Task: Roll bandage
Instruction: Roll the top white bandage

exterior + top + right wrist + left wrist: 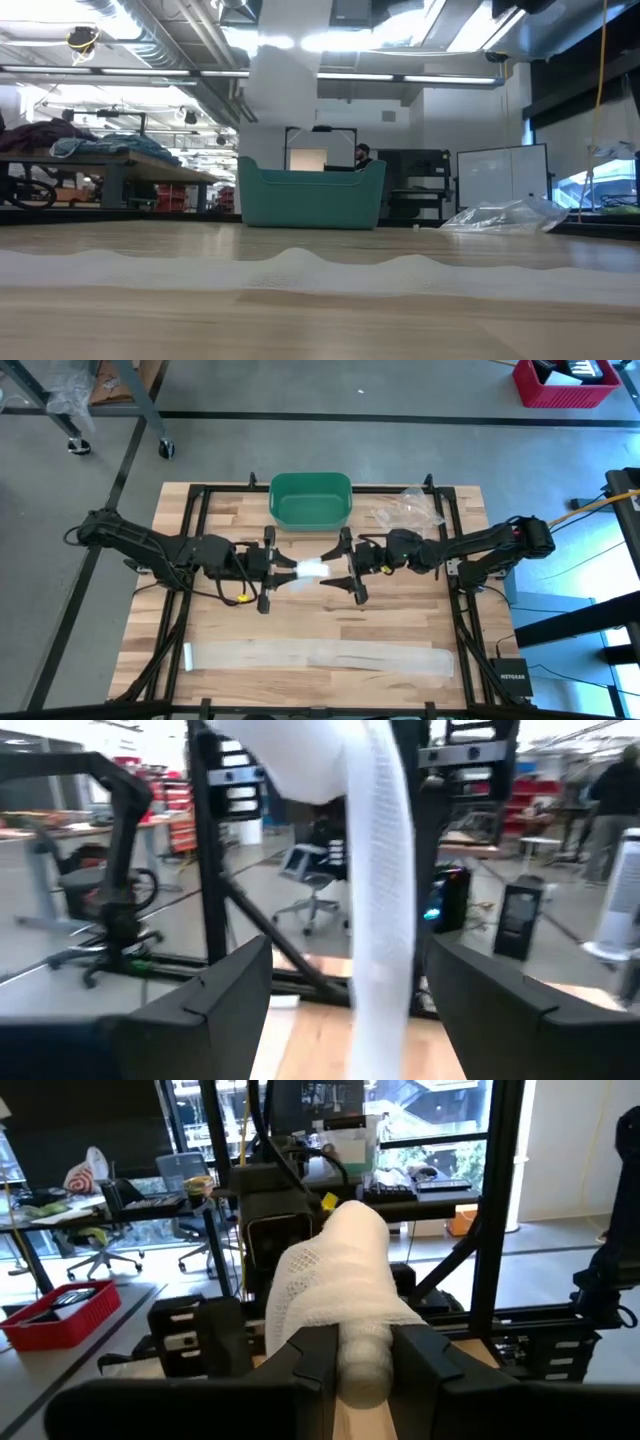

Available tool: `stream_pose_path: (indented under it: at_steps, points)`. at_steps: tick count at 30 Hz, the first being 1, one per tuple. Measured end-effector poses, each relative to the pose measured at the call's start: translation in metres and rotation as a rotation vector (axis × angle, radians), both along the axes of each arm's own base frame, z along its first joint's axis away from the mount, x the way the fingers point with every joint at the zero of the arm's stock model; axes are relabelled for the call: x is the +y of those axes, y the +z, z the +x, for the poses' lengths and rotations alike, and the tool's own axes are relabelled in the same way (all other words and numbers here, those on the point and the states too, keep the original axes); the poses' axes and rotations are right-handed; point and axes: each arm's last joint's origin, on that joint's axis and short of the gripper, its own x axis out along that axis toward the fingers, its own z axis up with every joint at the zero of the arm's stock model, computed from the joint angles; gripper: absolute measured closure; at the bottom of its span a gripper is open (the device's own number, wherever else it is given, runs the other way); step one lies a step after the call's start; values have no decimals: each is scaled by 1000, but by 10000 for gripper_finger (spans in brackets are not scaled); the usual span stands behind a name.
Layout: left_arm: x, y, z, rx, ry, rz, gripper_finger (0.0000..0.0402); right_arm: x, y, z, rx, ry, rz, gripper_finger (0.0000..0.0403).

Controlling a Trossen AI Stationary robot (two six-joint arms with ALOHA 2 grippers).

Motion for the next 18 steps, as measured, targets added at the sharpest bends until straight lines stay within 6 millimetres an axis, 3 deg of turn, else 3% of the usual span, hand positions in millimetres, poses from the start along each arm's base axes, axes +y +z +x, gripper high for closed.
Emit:
stream_pose_path:
  at_steps: [5,8,12,16,18]
  points:
    - [-1,2,0,-19,-23,-15,347,3,-13,14,38,-33,-22,148]
    - [-1,2,0,-23,-31,-18,347,3,-13,19,-3,-30,-25,175]
    - [-1,2,0,-16,-33,-16,347,4,-14,20,-17,-19,-42,253]
    - [-1,1,0,-12,-33,-29,347,4,-16,20,-7,-23,-91,364]
    - [-3,0,-1,8,-42,-68,347,4,-17,18,32,-26,-135,391]
